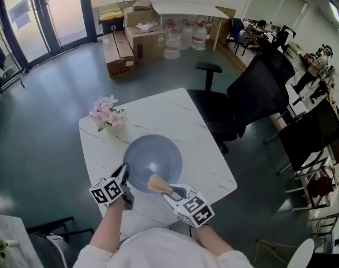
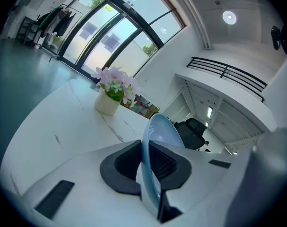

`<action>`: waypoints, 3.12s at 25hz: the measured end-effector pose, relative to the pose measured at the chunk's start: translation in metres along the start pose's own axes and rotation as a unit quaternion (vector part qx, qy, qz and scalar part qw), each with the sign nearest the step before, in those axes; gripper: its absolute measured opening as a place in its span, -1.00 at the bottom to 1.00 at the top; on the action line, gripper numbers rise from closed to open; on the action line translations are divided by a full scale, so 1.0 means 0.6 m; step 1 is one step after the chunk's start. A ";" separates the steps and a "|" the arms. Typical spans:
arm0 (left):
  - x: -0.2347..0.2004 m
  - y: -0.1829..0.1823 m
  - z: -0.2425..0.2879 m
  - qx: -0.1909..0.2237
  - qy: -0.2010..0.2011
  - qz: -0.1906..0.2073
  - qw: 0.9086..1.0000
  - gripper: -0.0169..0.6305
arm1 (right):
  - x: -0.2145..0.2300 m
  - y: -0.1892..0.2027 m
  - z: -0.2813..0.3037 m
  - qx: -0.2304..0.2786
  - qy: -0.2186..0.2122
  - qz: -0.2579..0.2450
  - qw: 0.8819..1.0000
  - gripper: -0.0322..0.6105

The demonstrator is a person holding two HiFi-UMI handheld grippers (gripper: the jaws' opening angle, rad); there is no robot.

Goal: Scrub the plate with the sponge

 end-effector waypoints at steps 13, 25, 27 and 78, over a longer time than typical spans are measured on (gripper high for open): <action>-0.060 0.053 0.051 -0.057 -0.041 -0.026 0.997 -0.80 | 0.020 0.032 -0.010 -0.015 0.025 0.033 0.999 -0.54; -0.094 0.070 0.076 -0.090 -0.067 -0.020 0.993 -0.80 | 0.026 0.044 -0.006 -0.020 0.033 0.050 0.998 -0.54; -0.100 0.075 0.079 -0.098 -0.071 -0.020 0.992 -0.80 | 0.024 0.044 -0.003 -0.021 0.031 0.050 0.998 -0.54; 0.046 -0.040 -0.034 0.013 0.021 0.170 0.985 -0.58 | 0.030 -0.002 -0.028 0.030 0.040 0.041 0.998 -0.54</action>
Point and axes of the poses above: the fingertips, and each gripper's own axes: z forward along the fingers, x to its right, y out of its underside, the point moved 2 cm from there along -z, backward along the fingers, and after that the axes turned 2 degrees about -x, right-handed, at the moved point
